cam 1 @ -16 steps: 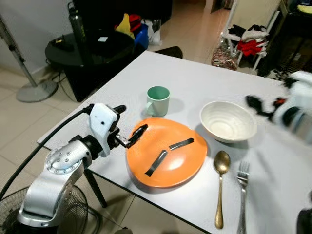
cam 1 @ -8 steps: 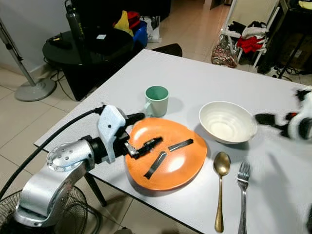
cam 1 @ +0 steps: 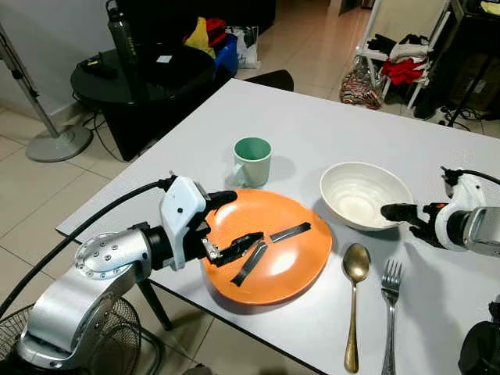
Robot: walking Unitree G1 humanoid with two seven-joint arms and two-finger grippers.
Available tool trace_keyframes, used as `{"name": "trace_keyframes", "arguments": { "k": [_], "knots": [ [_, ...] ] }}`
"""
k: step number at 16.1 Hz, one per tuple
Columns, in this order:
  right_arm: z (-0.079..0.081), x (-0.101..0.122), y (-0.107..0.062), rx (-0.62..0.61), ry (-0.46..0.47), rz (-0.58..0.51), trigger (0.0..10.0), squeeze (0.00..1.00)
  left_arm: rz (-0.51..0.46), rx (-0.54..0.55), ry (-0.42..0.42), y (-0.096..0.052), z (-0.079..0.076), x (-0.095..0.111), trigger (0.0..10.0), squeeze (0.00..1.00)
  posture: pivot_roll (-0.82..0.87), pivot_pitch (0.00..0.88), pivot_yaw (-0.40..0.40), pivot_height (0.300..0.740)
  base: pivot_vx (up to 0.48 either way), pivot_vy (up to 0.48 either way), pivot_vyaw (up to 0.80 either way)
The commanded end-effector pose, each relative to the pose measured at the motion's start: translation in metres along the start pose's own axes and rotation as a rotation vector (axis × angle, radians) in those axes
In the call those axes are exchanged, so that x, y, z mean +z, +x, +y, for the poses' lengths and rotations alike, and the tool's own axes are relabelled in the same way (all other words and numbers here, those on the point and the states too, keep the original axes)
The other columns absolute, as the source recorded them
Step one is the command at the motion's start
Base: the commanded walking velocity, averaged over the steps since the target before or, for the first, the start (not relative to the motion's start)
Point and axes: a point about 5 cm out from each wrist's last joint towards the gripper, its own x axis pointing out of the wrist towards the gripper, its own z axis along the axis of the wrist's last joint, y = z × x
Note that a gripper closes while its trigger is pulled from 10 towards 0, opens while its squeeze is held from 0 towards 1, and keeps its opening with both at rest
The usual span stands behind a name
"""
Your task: Setting the table
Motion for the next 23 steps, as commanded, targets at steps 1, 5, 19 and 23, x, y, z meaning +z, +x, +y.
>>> {"name": "trace_keyframes", "arguments": {
  "k": [1, 5, 19, 23],
  "knots": [
    [0.000, 0.001, -0.001, -0.005, 0.020, -0.005, 0.0, 0.00, 0.004, -0.019, 0.008, 0.000, -0.003, 0.002, 10.0, 1.00, 0.06, 0.000, 0.021, 0.740, 0.000, 0.000, 0.00],
    [0.000, 0.000, 0.000, -0.003, 0.057, -0.016, 0.0, 0.00, 0.003, -0.016, 0.012, 0.001, -0.002, 0.003, 10.0, 1.00, 0.06, 0.000, 0.022, 0.740, 0.000, 0.000, 0.00],
    [-0.001, -0.002, 0.004, 0.022, 0.192, -0.046, 0.0, 0.00, 0.004, -0.010, 0.029, 0.001, -0.003, 0.003, 10.0, 0.97, 0.06, 0.000, 0.023, 0.740, 0.000, 0.000, 0.00],
    [0.003, 0.008, -0.002, 0.039, 0.189, -0.089, 0.0, 0.00, 0.003, -0.007, 0.033, 0.001, -0.003, 0.004, 10.0, 0.97, 0.06, 0.000, 0.024, 0.740, 0.000, 0.000, 0.00]
  ]
}}
